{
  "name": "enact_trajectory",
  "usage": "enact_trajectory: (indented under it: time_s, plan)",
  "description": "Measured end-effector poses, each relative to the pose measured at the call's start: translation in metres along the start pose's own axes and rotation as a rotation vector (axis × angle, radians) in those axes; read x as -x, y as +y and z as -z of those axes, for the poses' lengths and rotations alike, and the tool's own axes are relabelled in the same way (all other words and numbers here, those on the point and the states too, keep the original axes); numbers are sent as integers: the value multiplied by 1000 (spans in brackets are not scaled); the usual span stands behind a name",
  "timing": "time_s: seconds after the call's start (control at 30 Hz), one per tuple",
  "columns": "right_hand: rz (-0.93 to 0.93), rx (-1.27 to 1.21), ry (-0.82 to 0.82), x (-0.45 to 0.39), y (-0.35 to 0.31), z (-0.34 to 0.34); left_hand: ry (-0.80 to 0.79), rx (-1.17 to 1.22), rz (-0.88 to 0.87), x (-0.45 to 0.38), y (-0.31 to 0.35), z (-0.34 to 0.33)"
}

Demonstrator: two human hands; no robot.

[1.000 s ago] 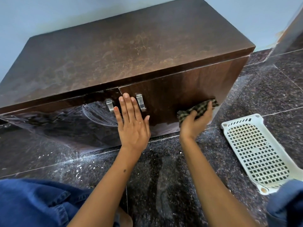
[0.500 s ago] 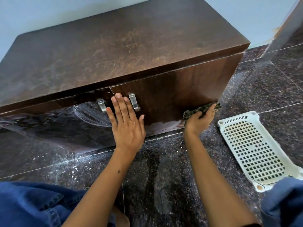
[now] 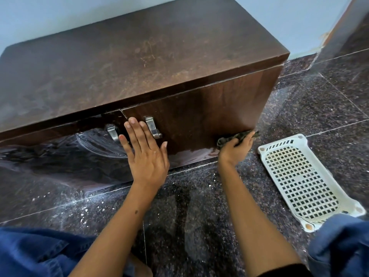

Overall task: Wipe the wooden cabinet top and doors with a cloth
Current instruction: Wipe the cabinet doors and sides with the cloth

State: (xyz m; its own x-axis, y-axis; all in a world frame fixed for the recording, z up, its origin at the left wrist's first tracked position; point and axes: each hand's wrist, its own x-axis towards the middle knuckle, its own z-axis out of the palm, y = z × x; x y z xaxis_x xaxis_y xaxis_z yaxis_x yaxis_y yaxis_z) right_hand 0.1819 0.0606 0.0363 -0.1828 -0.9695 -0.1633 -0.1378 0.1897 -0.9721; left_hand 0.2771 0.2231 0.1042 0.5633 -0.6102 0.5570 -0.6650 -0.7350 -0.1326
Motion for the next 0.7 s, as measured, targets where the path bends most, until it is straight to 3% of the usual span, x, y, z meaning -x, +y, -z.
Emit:
enact_trajectory:
  time_s: [0.1,0.3,0.4,0.47,0.6,0.7]
  plan:
    - [-255,48,-121,-18,17,8,-9,3,-5,1,-1,-1]
    - [128,-10,45,4,-7,1,-4,5,-5,1,-1,-1]
    - [106,-39,68,4,-4,-5,-4,2,-9,2,-1,-1]
    - [-45,8,-11,-9,15,-5,-4,-9,-7,2,-2,-1]
    - [-565,-42,-254,-31,48,6,-2,2,-32,3,-3,1]
    - [-622,-124,-298,-15,54,3,3,7,-37,3,-4,1]
